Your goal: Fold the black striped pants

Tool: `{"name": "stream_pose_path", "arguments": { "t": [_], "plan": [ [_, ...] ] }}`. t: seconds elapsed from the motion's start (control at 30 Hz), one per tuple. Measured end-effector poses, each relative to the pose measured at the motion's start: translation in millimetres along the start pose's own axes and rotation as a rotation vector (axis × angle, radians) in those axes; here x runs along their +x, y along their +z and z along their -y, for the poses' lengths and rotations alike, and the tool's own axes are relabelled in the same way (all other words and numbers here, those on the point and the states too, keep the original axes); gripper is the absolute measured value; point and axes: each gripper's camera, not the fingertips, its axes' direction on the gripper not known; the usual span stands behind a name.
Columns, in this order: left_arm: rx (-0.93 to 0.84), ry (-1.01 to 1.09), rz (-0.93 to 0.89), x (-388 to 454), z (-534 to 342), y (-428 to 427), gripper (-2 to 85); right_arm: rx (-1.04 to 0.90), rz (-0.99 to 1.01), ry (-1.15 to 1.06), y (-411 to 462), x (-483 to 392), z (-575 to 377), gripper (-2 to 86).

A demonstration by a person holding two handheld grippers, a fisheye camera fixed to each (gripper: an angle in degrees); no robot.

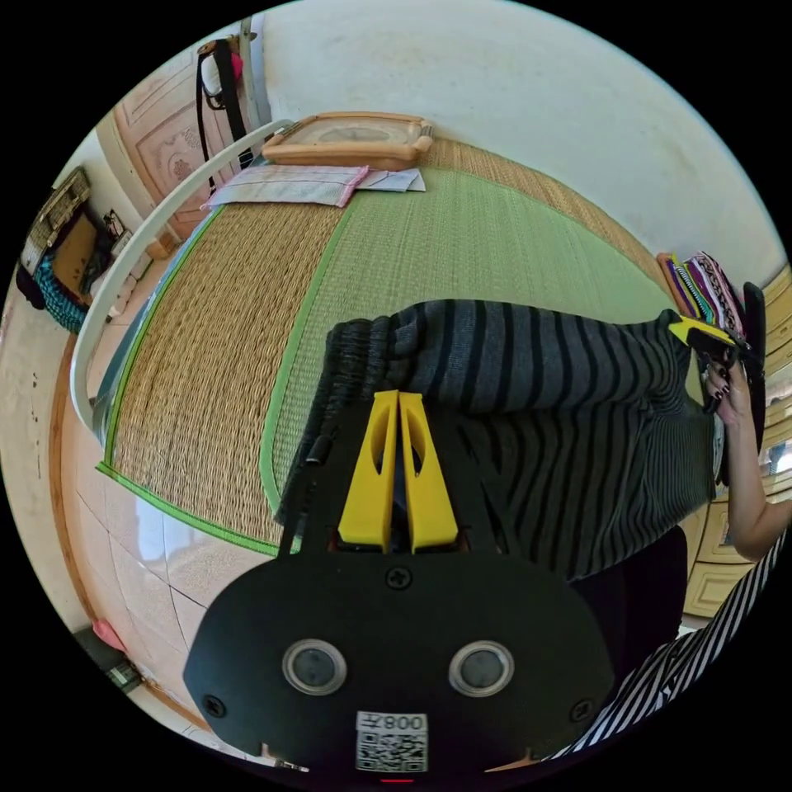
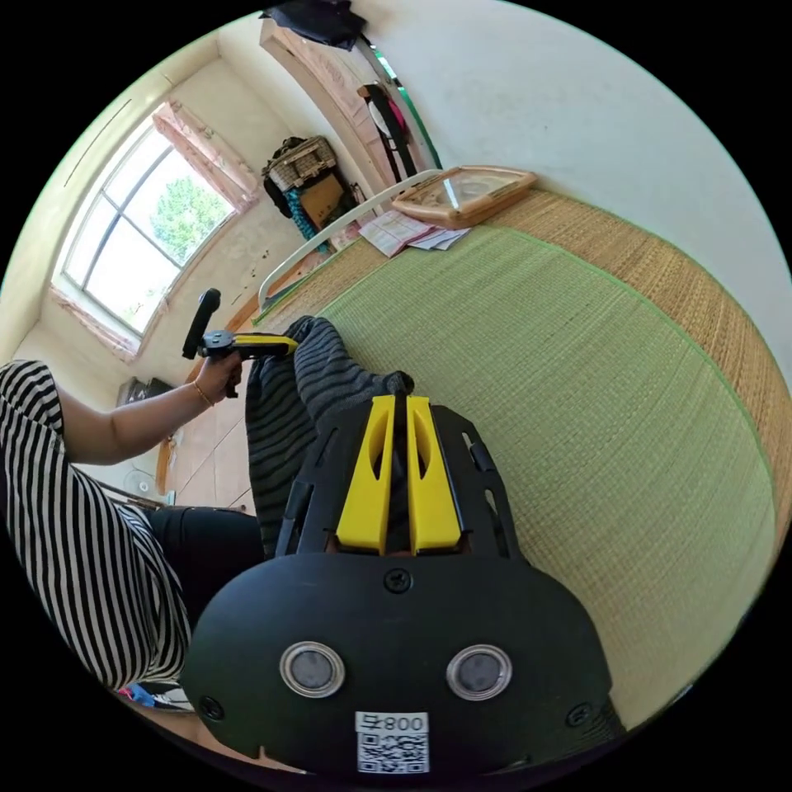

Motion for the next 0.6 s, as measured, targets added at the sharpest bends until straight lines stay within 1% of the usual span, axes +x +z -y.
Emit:
{"name": "stream_pose_path", "arguments": {
  "t": [0.07, 0.13, 0.27, 0.3, 0.37, 0.47, 0.5, 0.53, 0.6],
  "plan": [
    [-0.001, 0.018, 0.021, 3.0, 1.2, 3.6, 0.1, -0.011, -0.023, 0.073, 12.4, 16.9, 2.5, 2.3],
    [-0.001, -0.007, 0.001, 0.5, 3.8, 6.0, 0.1, -0.060, -0.011, 0.171, 37.3, 41.9, 4.7, 2.5],
    [0.009, -0.004, 0.004, 2.3, 8.1, 1.5, 0.3, -0.074, 0.003, 0.211, 47.4, 54.8, 3.7, 3.1],
    [0.024, 0.021, 0.023, 8.3, 9.7, -2.1, 0.5, -0.057, -0.003, 0.213, 42.7, 56.4, 1.4, 3.4],
    [0.064, 0.082, -0.006, 22.0, 14.0, -7.1, 0.8, -0.012, -0.026, 0.222, 29.9, 59.7, -4.8, 3.7],
    [0.127, 0.217, -0.172, 54.8, 31.5, -8.3, 2.4, 0.043, -0.020, 0.219, 7.0, 63.8, -22.0, 4.8],
    [0.141, 0.273, -0.259, 69.1, 42.5, -5.2, 3.4, 0.052, -0.016, 0.221, -0.2, 64.8, -30.7, 5.6],
    [0.123, 0.329, -0.355, 83.6, 56.8, 2.0, 4.5, 0.053, -0.025, 0.226, -6.0, 65.8, -40.1, 6.6],
    [0.078, 0.388, -0.466, 103.0, 79.7, 16.3, 5.8, 0.039, -0.031, 0.233, -10.9, 68.3, -54.1, 7.8]
  ]
}}
